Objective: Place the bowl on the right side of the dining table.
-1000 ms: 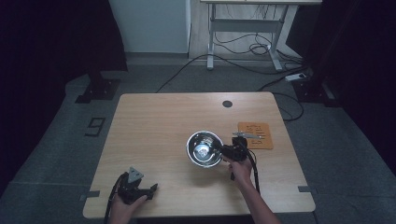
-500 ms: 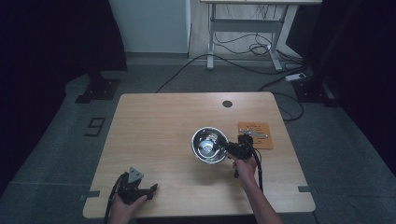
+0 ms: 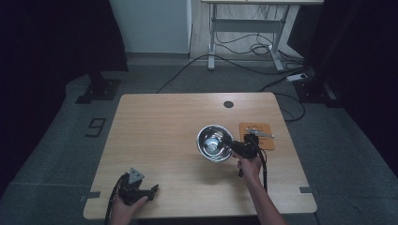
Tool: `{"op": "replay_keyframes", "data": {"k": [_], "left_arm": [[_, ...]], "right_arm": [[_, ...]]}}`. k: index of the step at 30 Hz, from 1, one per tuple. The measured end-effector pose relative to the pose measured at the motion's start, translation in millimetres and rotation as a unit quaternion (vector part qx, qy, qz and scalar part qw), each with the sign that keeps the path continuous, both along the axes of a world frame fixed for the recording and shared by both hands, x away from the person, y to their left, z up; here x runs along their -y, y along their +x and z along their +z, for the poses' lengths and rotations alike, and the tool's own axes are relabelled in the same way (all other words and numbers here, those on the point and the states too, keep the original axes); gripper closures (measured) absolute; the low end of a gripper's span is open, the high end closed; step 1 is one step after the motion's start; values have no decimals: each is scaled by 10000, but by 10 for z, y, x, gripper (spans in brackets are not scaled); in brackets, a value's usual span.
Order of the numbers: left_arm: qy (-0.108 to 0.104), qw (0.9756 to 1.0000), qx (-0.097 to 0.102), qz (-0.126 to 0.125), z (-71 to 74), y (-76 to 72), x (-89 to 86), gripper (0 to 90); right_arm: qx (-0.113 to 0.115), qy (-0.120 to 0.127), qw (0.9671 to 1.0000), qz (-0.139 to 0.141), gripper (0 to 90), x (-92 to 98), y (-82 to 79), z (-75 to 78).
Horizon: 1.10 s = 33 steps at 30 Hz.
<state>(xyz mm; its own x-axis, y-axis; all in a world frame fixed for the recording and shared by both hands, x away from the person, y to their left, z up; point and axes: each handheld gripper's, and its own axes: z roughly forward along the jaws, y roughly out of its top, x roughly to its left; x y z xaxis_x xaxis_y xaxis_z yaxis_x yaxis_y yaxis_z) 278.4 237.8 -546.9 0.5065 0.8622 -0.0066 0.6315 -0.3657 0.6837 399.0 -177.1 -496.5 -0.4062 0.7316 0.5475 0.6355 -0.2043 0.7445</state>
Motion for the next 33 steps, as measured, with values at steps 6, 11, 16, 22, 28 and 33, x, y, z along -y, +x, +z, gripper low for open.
{"op": "replay_keyframes", "data": {"k": [6, 11, 16, 22, 28, 33], "left_arm": [[0, 10000, 0, -1, 0, 0, 0, 120], [-2, 10000, 0, -3, 0, 0, 0, 120], [-2, 10000, 0, -2, 0, 0, 0, 120], [-1, 10000, 1, -4, 0, 0, 0, 120], [0, 10000, 0, -6, 0, 0, 0, 120], [-1, 10000, 1, -7, 0, 0, 0, 120]], "right_arm": [[26, 27, 10000, -28, 858, 30, 4, 12], [33, 65, 9999, -101, 859, 79, 8, 25], [33, 67, 9999, -123, 863, 99, 13, 26], [47, 100, 9998, -176, 865, 136, 18, 32], [38, 111, 9998, -175, 865, 141, 18, 32], [16, 106, 9998, -168, 865, 135, 19, 27]]}}
